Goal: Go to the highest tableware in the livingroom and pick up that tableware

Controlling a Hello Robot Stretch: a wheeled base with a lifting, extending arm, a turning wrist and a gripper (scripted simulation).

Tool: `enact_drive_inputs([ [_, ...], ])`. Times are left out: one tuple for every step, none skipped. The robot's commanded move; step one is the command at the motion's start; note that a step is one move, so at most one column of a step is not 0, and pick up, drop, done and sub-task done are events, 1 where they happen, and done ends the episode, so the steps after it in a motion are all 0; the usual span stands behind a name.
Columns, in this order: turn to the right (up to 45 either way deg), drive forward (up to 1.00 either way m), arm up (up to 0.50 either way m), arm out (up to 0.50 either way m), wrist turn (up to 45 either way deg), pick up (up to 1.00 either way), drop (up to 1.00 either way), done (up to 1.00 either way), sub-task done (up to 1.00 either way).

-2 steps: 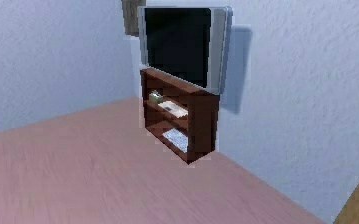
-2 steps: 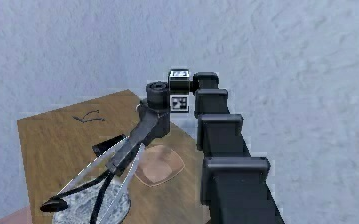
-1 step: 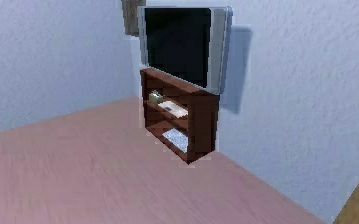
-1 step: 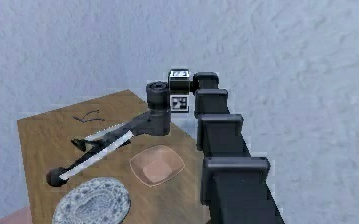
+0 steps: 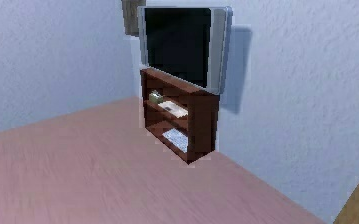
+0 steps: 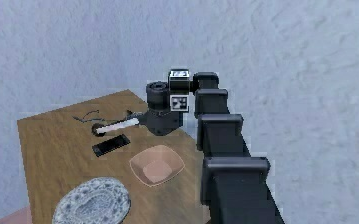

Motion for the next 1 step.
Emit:
enact_drive_inputs([
  [0.0, 0.00, 0.00, 0.00, 21.0, 0.00, 0.00, 0.00, 0.00],
])
